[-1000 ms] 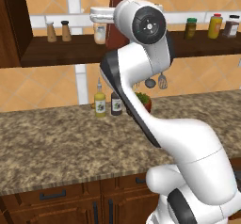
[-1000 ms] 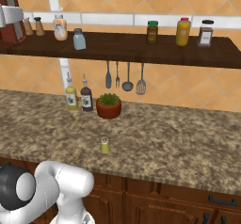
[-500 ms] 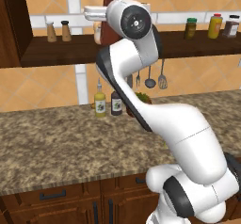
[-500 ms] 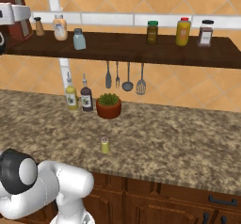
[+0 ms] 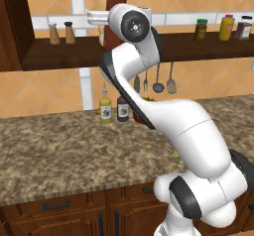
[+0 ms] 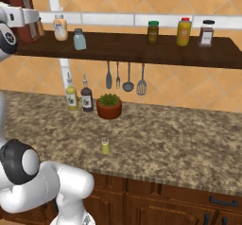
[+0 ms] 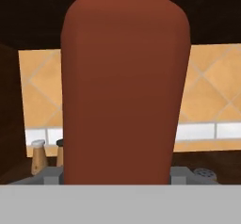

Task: Put the shaker and condiment bottle from the counter next to their counterparts in the cabinet.

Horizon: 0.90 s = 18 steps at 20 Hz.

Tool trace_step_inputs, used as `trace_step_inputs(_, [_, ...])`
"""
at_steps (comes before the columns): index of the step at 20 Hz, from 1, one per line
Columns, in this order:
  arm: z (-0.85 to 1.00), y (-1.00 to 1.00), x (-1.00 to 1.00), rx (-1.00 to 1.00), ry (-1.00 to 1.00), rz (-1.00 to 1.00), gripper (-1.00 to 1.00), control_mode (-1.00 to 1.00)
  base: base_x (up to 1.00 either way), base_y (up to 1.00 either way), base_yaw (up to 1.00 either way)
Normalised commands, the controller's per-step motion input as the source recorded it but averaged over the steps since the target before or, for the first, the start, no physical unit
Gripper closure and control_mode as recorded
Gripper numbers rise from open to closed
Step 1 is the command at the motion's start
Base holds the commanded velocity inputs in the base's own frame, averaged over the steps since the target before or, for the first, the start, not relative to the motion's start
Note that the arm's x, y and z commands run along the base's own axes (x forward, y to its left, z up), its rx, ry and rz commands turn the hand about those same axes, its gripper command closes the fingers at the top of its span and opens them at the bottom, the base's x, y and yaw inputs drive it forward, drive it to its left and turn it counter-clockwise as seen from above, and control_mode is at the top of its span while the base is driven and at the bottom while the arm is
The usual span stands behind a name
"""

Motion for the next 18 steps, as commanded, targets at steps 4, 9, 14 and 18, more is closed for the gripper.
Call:
trace_step_inputs(4, [-0.08,0.04,0.41,0.0,0.0,0.0,1.0,-1.0,0.0,0.0,0.0])
trace_step_inputs(9, [-0.19,0.11,0.37,0.0,0.0,0.0,1.0,-1.0,0.0,0.0,0.0])
trace_step_inputs(14, [-0.18,0.15,0.3,0.0,0.0,0.0,1.0,-1.0,0.0,0.0,0.0])
trace_step_inputs(18, [-0.1,0.08,0.37,0.0,0.0,0.0,1.0,-1.0,0.0,0.0,0.0])
